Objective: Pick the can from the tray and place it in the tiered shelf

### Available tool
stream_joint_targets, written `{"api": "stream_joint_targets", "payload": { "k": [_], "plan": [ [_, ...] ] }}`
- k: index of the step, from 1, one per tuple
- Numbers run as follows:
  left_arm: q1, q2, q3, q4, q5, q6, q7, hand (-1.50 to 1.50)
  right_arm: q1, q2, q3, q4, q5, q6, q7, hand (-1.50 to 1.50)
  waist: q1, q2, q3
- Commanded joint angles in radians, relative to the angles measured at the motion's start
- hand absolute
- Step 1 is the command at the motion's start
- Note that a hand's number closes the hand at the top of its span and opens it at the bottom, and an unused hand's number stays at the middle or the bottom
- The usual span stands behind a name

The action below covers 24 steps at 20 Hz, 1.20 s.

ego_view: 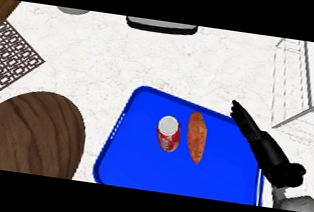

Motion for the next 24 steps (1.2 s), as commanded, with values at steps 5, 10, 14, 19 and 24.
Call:
{"api": "stream_joint_targets", "payload": {
  "k": [5,10,14,19,24],
  "plan": [
    [-0.138,-0.106,-0.242,-0.075,-0.04,-0.152,0.037,0.0,-0.28,0.118,-0.061,0.02,-0.02,-0.175,0.358,-1.5,0.002,0.014,-0.016],
    [-0.125,-0.143,-0.272,-0.081,-0.027,-0.155,0.052,0.0,-0.201,-0.08,-0.078,0.102,0.232,-0.323,0.311,1.5,-0.055,0.015,-0.037],
    [-0.149,-0.222,-0.364,-0.082,-0.058,-0.162,0.063,0.0,-0.163,0.16,-0.103,0.161,0.325,-0.689,0.273,-1.5,-0.009,0.011,-0.014],
    [-0.282,-0.281,-0.352,0.029,-0.084,-0.167,0.126,0.0,-0.121,0.261,-0.156,0.09,0.225,-0.688,0.115,-1.5,-0.004,0.008,-0.013],
    [-0.215,-0.251,-0.332,-0.026,-0.082,-0.212,0.089,0.0,-0.175,0.093,-0.062,-0.03,0.232,-0.436,0.395,-1.5,0.005,0.005,-0.014]
  ]
}}
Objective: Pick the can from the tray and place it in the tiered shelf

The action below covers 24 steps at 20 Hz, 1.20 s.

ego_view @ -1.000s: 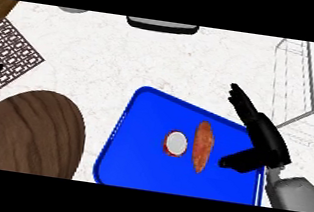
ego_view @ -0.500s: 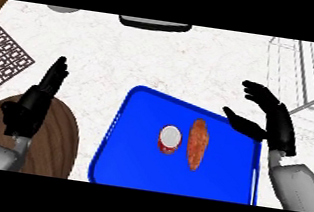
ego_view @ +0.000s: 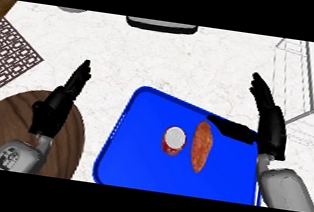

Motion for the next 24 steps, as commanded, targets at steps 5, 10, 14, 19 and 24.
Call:
{"api": "stream_joint_targets", "payload": {
  "k": [5,10,14,19,24],
  "plan": [
    [-0.015,-0.03,0.008,0.019,-0.02,-0.002,0.01,0.0,-0.152,-0.138,0.128,-0.16,0.092,0.196,0.396,-1.5,0.008,-0.003,-0.001],
    [-0.037,-0.041,0.018,0.037,-0.023,-0.017,0.017,0.0,-0.274,-0.137,0.212,-0.229,0.125,0.313,0.661,-1.5,0.014,-0.002,-0.002],
    [-0.061,-0.052,0.008,0.053,-0.039,-0.021,0.024,0.0,-0.39,-0.204,0.236,-0.235,0.058,0.52,0.823,-1.5,0.015,0.0,-0.003],
    [-0.044,-0.056,0.019,0.05,-0.054,-0.01,0.014,0.0,-0.504,-0.18,0.314,-0.236,0.042,0.667,1.02,-1.5,0.017,0.0,-0.002],
    [-0.039,-0.021,0.058,-0.006,-0.031,-0.06,0.053,0.0,-0.529,-0.063,0.375,-0.207,0.1,0.628,1.117,-1.5,0.018,-0.002,0.0]
  ]
}}
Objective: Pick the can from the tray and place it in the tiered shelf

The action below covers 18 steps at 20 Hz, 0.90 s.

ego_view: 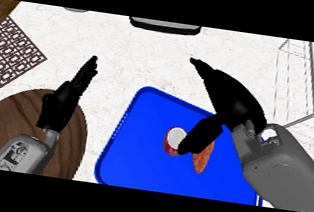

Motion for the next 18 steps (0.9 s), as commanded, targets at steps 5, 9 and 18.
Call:
{"api": "stream_joint_targets", "payload": {
  "k": [5,9,18],
  "plan": [
    [0.026,-0.016,0.021,-0.025,-0.017,-0.012,0.011,0.0,-0.049,0.11,0.039,-0.017,0.039,0.044,0.231,-1.5,-0.004,0.0,0.001],
    [0.002,-0.019,0.049,0.043,-0.024,-0.038,-0.027,0.0,-0.115,0.141,0.0,0.081,0.071,0.062,0.181,-1.5,-0.004,0.004,0.001],
    [0.003,-0.072,0.034,0.02,-0.069,-0.003,-0.003,0.0,-0.032,0.22,0.085,0.019,0.192,0.022,0.256,-1.5,-0.011,0.001,0.001]
  ]
}}
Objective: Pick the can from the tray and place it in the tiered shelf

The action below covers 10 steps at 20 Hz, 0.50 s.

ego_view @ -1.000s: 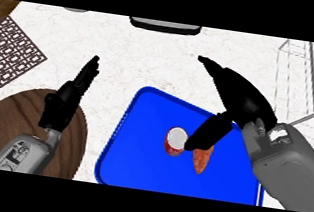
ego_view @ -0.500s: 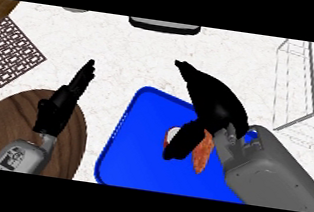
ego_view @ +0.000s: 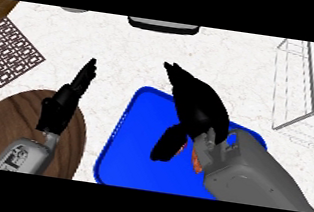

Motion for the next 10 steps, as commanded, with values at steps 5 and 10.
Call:
{"api": "stream_joint_targets", "payload": {
  "k": [5,10],
  "plan": [
    [0.048,0.006,0.023,-0.025,-0.006,-0.031,-0.013,0.0,0.034,0.08,0.002,0.034,0.082,0.016,0.144,-1.5,0.004,0.0,0.0],
    [-0.066,0.001,0.063,0.017,-0.008,-0.041,0.041,0.0,0.022,0.101,-0.028,0.079,0.095,0.055,0.139,-1.5,-0.002,0.002,0.0]
  ]
}}
